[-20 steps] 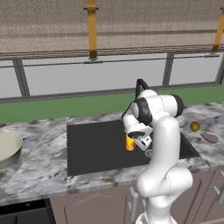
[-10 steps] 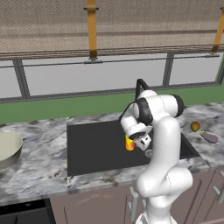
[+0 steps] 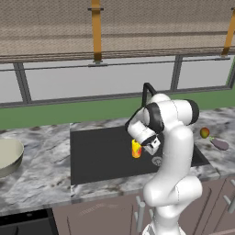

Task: Remove the mango and eggplant from the sink. Then move the bowl and cup from the counter to the sink for washing.

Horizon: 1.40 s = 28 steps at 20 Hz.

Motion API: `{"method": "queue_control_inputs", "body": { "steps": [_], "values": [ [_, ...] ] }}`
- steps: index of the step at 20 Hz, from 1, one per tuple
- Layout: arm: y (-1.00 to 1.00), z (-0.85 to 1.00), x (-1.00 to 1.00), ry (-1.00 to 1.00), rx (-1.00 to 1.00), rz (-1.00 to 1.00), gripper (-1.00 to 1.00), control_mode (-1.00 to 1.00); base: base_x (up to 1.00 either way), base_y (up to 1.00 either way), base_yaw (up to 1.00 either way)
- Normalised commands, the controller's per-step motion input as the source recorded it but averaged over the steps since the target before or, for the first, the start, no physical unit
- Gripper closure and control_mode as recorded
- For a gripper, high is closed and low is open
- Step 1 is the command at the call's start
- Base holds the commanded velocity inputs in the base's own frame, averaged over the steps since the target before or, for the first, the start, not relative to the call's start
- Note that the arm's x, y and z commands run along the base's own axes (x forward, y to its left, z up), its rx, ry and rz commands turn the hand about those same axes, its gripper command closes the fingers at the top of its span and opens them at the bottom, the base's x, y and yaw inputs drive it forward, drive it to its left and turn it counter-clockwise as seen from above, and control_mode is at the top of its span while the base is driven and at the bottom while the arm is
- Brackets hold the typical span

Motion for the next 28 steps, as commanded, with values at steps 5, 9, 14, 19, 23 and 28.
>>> {"method": "queue_control_inputs", "body": {
  "steps": [5, 9, 14, 19, 23, 28],
  "values": [
    [-0.01, 0.41, -0.09, 0.0, 0.0, 0.0, -1.0, -1.0, 0.0, 0.0, 0.0],
    [0.03, 0.4, -0.2, 0.0, 0.0, 0.0, -1.0, -1.0, 0.0, 0.0, 0.0],
    [0.01, 0.39, -0.32, 0.0, 0.0, 0.0, -1.0, -1.0, 0.0, 0.0, 0.0],
    [0.01, 0.46, -0.31, 0.01, 0.0, 0.0, -1.0, -1.0, 0.0, 0.0, 0.0],
    [0.1, 0.45, -0.35, 0.0, 0.0, 0.01, -1.0, -1.0, 0.0, 0.0, 0.0],
    [0.19, 0.44, -0.37, 0.0, -0.02, 0.08, -1.0, -1.0, 0.0, 0.0, 0.0]
  ]
}}
